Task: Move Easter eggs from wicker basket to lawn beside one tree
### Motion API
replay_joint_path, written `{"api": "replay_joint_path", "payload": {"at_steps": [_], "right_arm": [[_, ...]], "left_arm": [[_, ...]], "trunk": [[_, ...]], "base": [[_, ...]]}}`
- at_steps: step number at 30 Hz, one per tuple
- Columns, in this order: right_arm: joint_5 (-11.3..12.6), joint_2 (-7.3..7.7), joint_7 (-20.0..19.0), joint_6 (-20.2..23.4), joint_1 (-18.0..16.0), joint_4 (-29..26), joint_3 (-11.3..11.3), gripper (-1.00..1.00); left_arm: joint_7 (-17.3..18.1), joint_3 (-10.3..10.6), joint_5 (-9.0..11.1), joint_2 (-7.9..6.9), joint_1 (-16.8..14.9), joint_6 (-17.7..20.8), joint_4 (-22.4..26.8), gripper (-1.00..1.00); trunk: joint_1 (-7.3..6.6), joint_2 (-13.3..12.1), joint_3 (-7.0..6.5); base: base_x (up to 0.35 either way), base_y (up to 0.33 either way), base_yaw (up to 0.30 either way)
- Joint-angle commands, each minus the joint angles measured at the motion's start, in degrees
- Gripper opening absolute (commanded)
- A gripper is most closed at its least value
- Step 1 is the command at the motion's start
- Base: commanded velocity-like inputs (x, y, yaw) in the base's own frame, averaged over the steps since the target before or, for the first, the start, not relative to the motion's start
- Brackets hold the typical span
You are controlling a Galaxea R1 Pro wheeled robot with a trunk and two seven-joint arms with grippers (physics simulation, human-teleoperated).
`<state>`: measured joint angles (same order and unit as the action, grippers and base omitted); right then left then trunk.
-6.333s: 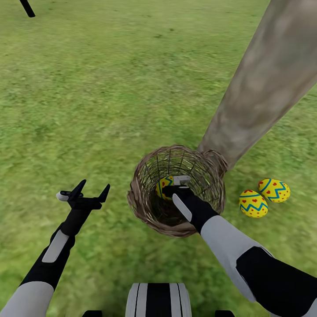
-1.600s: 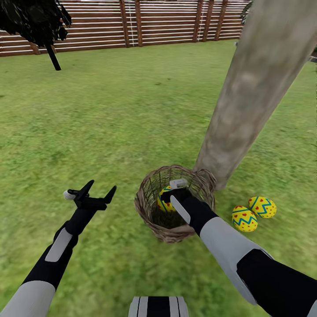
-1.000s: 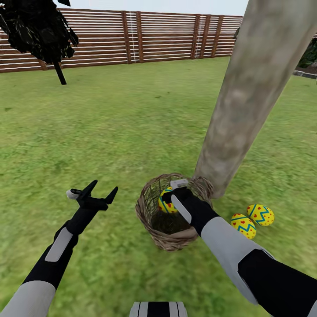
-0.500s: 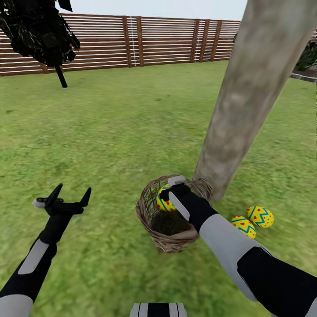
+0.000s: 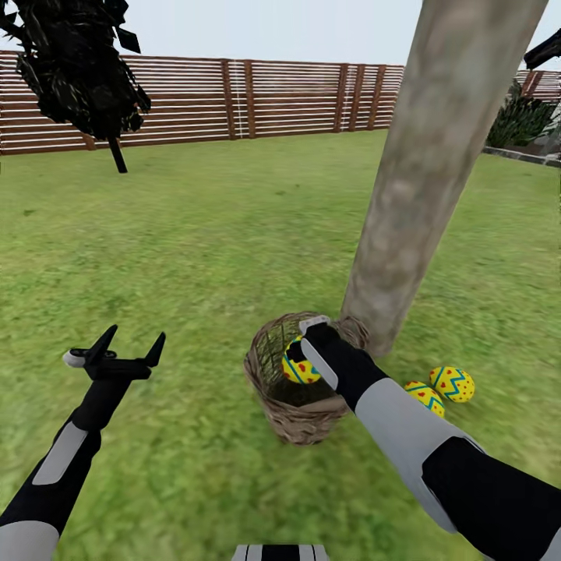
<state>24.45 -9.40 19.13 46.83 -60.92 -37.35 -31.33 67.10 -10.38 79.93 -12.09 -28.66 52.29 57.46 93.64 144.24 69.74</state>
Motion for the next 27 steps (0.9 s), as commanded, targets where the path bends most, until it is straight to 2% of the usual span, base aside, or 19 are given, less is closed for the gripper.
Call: {"api": "replay_joint_path", "payload": {"at_steps": [1,5,9,10,13,20,21,23,25,27], "right_arm": [[0.7,0.31,0.3,-0.1,0.0,0.1,-0.2,-1.00],[0.7,0.42,0.3,-2.3,0.0,0.1,-0.2,-1.00],[0.7,0.53,0.5,-2.1,0.0,-0.2,0.1,-1.00],[0.8,0.71,0.5,-2.0,0.0,-0.2,0.6,-1.00],[0.9,2.54,0.4,-1.7,0.3,-3.3,4.4,-1.00],[0.9,2.55,-0.2,-1.6,0.5,-3.9,5.1,-1.00],[1.0,2.61,-2.1,-1.6,0.5,-3.8,5.1,-1.00],[0.9,2.96,-8.4,-1.6,0.5,-3.6,5.1,-1.00],[0.9,4.54,-13.0,-1.6,0.5,-3.8,5.4,-1.00],[0.9,6.02,-20.4,-1.5,0.5,-3.9,8.5,-1.00]], "left_arm": [[0.0,0.1,0.2,0.03,0.0,0.4,0.0,1.00],[-0.3,0.1,0.2,0.05,0.0,0.4,0.0,1.00],[-1.1,0.1,0.2,0.18,0.0,0.4,0.5,1.00],[-1.2,0.1,0.2,0.20,-0.1,0.4,0.6,1.00],[-1.2,0.2,0.2,0.29,0.0,0.4,0.6,1.00],[-1.2,0.2,0.2,0.40,0.0,0.4,0.7,1.00],[-1.2,0.2,0.2,0.45,0.0,0.4,0.6,1.00],[-1.3,0.2,0.2,0.97,0.0,0.4,0.6,1.00],[-2.1,0.2,0.2,1.33,0.0,0.4,0.6,1.00],[-3.5,0.2,0.2,1.47,0.0,0.4,0.6,1.00]], "trunk": [[-0.04,0.0,-0.18],[-0.14,-0.1,-1.07],[-0.24,-0.1,-1.95],[-0.27,-0.1,-2.18],[-0.35,-0.2,-2.84],[-0.53,-0.3,-4.39],[-0.55,-0.3,-4.61],[-0.60,-0.3,-5.06],[-0.66,-0.3,-5.50],[-0.71,-0.3,-5.94]], "base": [[-0.009,0.000,0.000],[-0.001,0.000,0.000],[0.000,0.000,0.000],[0.000,0.000,0.000],[0.000,0.000,0.000],[0.000,0.000,0.000],[0.000,0.000,0.000],[0.000,0.000,0.000],[0.000,0.000,0.000],[0.000,0.000,0.000]]}}
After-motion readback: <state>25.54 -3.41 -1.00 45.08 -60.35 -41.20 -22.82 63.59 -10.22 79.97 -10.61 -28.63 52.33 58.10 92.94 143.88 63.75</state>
